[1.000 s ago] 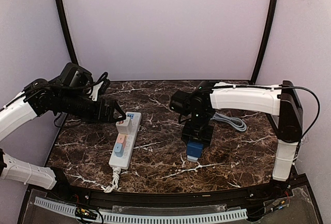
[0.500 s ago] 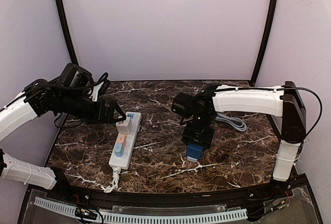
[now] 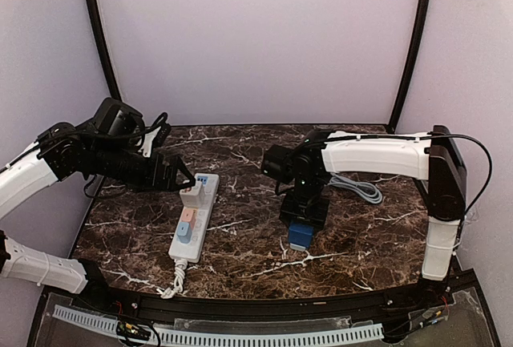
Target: Insert the plug
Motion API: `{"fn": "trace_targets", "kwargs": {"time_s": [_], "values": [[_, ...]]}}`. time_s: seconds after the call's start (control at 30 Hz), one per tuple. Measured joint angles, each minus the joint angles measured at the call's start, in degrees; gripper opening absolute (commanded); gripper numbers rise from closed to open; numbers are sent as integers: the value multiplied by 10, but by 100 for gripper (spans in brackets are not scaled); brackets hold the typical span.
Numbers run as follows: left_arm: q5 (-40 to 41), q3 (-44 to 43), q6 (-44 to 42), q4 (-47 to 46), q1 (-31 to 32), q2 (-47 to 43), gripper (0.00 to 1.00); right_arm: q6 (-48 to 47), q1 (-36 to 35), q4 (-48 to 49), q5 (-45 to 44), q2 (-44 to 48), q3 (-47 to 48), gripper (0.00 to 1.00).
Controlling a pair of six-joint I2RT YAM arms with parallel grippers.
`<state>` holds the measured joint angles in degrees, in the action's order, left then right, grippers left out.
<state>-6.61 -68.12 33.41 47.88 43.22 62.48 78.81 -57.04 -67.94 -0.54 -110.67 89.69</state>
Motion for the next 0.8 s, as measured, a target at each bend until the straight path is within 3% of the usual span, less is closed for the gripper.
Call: {"fn": "trace_targets", "kwargs": {"time_s": [0.37, 0.8], "values": [[0, 0, 0, 0, 0, 0, 99, -9, -5, -14, -5, -17, 15, 0], [2, 0, 0, 0, 0, 0, 99, -16, -6, 34, -4, 9, -42, 0]]}}
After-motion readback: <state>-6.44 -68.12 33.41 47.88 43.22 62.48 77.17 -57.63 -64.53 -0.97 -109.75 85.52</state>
